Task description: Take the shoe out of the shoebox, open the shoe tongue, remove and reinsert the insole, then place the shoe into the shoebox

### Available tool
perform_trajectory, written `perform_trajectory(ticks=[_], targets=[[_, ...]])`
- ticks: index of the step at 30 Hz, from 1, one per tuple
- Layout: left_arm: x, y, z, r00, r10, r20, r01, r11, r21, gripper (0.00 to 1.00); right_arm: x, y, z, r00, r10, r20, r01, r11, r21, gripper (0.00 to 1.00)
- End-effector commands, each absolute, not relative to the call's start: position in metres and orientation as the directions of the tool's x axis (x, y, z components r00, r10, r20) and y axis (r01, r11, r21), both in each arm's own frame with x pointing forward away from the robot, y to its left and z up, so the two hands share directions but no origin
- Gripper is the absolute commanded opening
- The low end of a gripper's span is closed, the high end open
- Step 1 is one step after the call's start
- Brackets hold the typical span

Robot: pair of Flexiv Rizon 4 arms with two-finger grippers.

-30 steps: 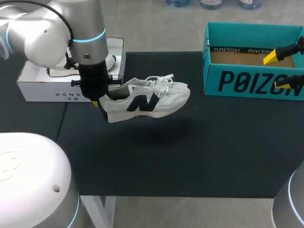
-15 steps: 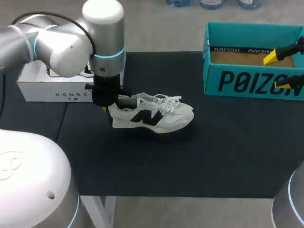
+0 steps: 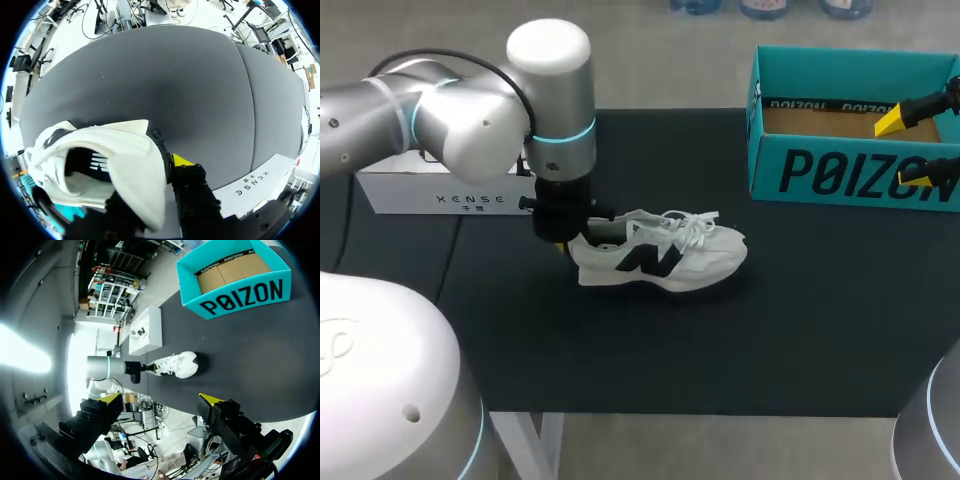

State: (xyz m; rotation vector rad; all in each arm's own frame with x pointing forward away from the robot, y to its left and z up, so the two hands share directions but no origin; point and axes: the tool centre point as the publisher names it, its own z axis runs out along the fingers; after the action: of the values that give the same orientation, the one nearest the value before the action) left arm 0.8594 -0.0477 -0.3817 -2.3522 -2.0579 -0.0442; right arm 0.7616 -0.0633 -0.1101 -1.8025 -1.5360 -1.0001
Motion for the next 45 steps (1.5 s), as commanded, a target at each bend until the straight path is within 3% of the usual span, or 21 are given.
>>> perform_trajectory(ticks=[1, 14, 16, 17, 19, 28, 36, 37, 45], targets=[[0.847, -0.055, -0.385, 0.111, 0.992, 0.054, 0.993, -0.113, 0.026, 0.0, 0.761, -0.062, -0.111, 0.066, 0.563, 0.824, 0.981, -0.186, 0.049, 1.0], [0.844, -0.051, -0.408, 0.086, 0.996, 0.009, 0.996, -0.086, -0.02, 0.0, 0.761, -0.062, -0.111, 0.066, 0.563, 0.824, 0.981, -0.186, 0.049, 1.0], [0.844, -0.053, -0.405, 0.088, 0.996, -0.004, 0.996, -0.088, -0.013, 0.24, 0.761, -0.062, -0.111, 0.066, 0.563, 0.824, 0.981, -0.186, 0.049, 1.0], [0.844, -0.054, -0.402, 0.089, 0.996, -0.014, 0.996, -0.089, -0.011, 0.45, 0.761, -0.062, -0.111, 0.066, 0.563, 0.824, 0.981, -0.186, 0.049, 1.0], [0.843, -0.055, -0.396, 0.089, 0.995, -0.036, 0.996, -0.089, -0.003, 1.0, 0.761, -0.062, -0.111, 0.066, 0.563, 0.824, 0.981, -0.186, 0.049, 1.0], [0.835, -0.059, -0.35, -0.022, 0.981, -0.192, 1.0, 0.026, 0.014, 1.0, 0.761, -0.062, -0.111, 0.066, 0.563, 0.824, 0.981, -0.186, 0.049, 1.0], [0.824, -0.046, -0.315, -0.346, 0.818, -0.46, 0.925, 0.378, -0.025, 1.0, 0.761, -0.062, -0.111, 0.066, 0.563, 0.824, 0.981, -0.186, 0.049, 1.0], [0.823, -0.045, -0.311, -0.326, 0.783, -0.53, 0.932, 0.361, -0.039, 1.0, 0.761, -0.062, -0.111, 0.066, 0.563, 0.824, 0.981, -0.186, 0.049, 1.0], [0.823, -0.045, -0.311, -0.326, 0.783, -0.53, 0.932, 0.361, -0.039, 1.0, 0.761, -0.062, -0.111, 0.066, 0.563, 0.824, 0.981, -0.186, 0.049, 1.0]])
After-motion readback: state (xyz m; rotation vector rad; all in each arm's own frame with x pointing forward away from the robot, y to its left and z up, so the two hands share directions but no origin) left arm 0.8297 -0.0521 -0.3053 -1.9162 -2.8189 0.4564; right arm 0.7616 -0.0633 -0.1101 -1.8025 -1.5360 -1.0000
